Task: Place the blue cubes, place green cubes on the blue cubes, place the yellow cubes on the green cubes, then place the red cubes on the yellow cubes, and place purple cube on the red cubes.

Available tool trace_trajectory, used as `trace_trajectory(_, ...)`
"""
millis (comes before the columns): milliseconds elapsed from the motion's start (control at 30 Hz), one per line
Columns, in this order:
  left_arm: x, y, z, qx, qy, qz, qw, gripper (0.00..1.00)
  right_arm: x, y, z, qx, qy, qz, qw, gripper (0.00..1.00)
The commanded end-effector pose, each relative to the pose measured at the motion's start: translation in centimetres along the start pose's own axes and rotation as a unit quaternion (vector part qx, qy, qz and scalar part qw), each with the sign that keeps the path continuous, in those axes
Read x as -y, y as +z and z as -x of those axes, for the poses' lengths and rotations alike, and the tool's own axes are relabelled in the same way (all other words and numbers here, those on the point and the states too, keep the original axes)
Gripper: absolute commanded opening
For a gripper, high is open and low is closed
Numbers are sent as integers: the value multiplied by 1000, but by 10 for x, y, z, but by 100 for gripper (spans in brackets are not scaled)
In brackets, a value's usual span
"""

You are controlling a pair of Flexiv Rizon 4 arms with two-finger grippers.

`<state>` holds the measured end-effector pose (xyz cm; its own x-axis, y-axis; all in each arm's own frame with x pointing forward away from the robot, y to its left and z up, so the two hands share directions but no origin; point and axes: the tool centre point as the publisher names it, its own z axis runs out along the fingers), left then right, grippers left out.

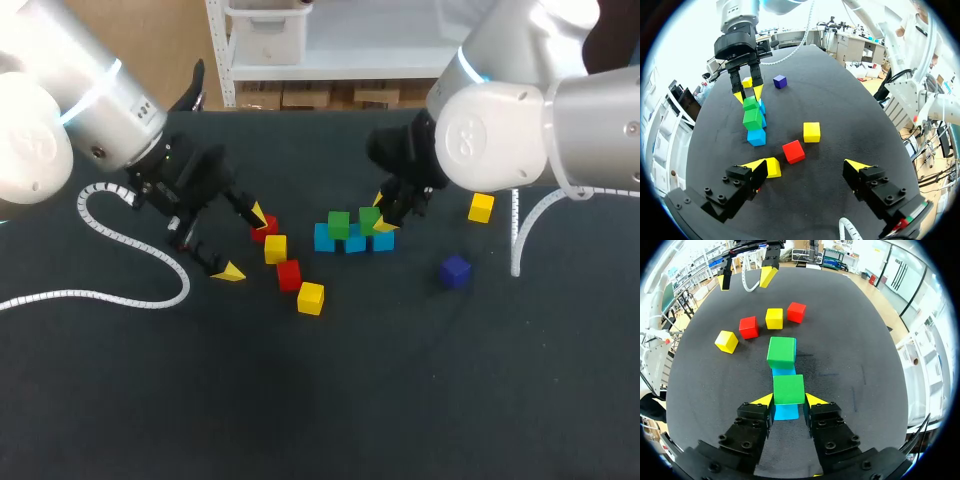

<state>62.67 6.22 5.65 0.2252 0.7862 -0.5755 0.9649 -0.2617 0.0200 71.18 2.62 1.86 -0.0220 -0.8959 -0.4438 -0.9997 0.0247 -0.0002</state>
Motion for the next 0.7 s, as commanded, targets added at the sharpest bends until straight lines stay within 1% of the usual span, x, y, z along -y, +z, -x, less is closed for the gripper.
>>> trace_trajectory(33, -2, 0, -1, 0, 1, -1, 1000, 100, 1, 2, 1, 0, 0, 3, 1000, 12)
trace_trajectory(100, -2, 0, -1, 0, 1, -1, 1000, 100, 1, 2, 1, 0, 0, 3, 1000, 14)
trace_trajectory(167, -2, 0, -1, 0, 1, -1, 1000, 100, 1, 2, 1, 0, 0, 3, 1000, 18)
trace_trajectory(200, -2, 0, -1, 0, 1, -1, 1000, 100, 1, 2, 2, -1, 0, 3, 1000, 23)
trace_trajectory(267, -2, 0, -1, 0, 1, -1, 1000, 100, 2, 2, 2, -1, 0, 3, 1000, 28)
trace_trajectory(367, -2, 0, -1, 0, 1, -1, 1000, 100, 2, 2, 2, -1, 0, 3, 1000, 32)
trace_trajectory(433, -2, 0, -1, 0, 1, -1, 1000, 100, 1, 2, 2, -1, 1, 3, 1000, 32)
trace_trajectory(533, -2, 0, -1, 0, 1, -1, 1000, 100, 1, 2, 1, -2, 1, 4, 1000, 35)
trace_trajectory(633, -2, 0, -1, 0, 1, -1, 1000, 100, 1, 1, 1, -1, 1, 5, 1000, 44)
trace_trajectory(700, -2, 0, -1, 0, 1, -1, 1000, 100, 1, 1, 1, -1, 1, 5, 1000, 46)
